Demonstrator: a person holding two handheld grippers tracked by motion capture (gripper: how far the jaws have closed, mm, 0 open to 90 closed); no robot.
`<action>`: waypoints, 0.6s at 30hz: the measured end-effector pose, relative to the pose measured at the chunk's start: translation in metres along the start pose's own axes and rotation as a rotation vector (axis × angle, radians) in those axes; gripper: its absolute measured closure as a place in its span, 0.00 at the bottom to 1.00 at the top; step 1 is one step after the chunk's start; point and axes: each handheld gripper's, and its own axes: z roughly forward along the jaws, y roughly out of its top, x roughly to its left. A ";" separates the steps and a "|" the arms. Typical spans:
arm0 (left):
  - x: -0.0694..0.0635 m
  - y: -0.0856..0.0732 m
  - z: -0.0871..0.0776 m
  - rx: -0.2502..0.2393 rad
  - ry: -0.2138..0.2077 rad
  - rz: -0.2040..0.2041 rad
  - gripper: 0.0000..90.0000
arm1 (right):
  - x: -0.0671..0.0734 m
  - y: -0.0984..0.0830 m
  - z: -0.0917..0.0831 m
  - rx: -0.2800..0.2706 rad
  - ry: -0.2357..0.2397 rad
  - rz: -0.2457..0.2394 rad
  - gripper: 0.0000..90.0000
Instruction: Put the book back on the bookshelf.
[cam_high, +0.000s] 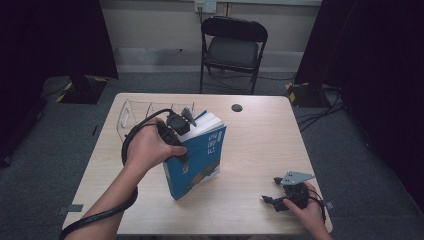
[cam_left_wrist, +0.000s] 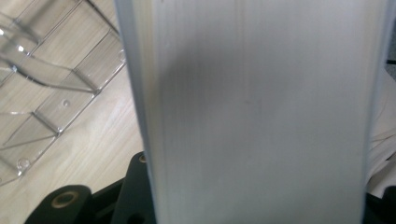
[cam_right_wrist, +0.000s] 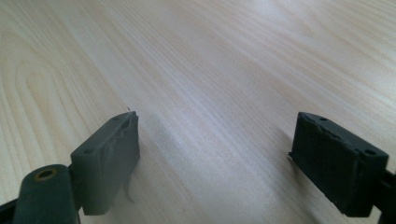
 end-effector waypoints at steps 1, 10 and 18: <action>0.001 -0.002 -0.001 -0.005 0.000 -0.005 0.69 | 0.000 0.000 0.000 0.000 0.000 0.000 0.16; 0.006 -0.013 -0.008 -0.017 0.010 -0.041 0.69 | 0.000 0.000 0.000 0.000 0.001 0.001 0.16; 0.011 -0.021 -0.014 -0.023 0.015 -0.062 0.69 | 0.000 0.000 0.000 0.000 0.001 0.001 0.16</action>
